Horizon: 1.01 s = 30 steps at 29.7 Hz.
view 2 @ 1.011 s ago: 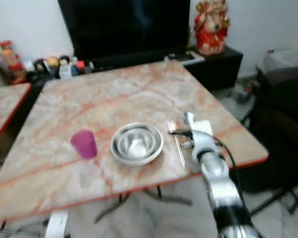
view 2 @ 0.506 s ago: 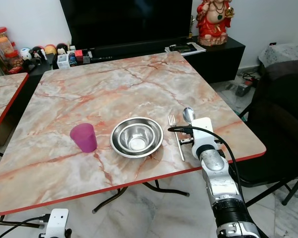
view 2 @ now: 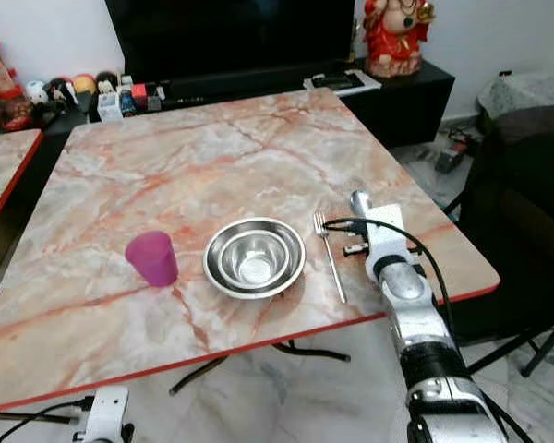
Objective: Setting the table
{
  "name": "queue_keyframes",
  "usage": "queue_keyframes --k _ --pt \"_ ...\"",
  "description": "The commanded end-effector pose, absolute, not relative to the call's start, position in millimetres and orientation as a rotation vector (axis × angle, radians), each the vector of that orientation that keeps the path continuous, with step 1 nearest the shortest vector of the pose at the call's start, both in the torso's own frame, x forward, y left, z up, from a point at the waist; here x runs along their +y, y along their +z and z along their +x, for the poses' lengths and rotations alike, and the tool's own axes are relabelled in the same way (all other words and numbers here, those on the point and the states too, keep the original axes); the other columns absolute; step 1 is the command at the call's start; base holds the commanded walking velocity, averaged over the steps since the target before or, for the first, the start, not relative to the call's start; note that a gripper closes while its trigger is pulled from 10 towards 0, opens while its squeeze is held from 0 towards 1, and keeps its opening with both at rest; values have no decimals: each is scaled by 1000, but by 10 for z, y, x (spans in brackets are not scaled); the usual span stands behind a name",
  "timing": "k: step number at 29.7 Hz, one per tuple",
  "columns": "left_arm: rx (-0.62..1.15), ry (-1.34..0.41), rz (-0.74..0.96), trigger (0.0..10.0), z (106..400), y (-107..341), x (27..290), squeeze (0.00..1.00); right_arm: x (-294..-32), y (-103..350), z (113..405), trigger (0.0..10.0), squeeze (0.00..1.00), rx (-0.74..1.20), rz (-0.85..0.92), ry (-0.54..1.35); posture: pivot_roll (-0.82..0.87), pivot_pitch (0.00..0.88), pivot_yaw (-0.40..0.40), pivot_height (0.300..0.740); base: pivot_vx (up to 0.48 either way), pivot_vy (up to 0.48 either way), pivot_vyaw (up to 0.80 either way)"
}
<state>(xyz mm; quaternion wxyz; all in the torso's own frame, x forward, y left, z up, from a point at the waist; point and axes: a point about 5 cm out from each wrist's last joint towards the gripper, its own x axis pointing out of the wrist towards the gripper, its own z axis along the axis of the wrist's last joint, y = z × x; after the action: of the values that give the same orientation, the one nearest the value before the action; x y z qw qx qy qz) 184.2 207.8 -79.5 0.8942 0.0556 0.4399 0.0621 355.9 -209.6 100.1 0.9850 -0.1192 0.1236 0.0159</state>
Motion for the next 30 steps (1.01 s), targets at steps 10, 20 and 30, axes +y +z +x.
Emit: queue_keyframes --k 10,20,30 --pt "919 129 136 10000 1806 -803 2122 0 -2094 1090 3678 10000 0 238 -233 51 -36 0 68 740 0 0 0" --pt "914 136 139 10000 1817 -796 2125 0 -2056 1050 3693 10000 0 244 -234 51 -30 0 65 740 184 0 0" --pt "914 133 142 10000 1809 -800 2125 0 -2024 1013 3676 10000 0 235 -205 53 -32 0 67 740 314 0 0"
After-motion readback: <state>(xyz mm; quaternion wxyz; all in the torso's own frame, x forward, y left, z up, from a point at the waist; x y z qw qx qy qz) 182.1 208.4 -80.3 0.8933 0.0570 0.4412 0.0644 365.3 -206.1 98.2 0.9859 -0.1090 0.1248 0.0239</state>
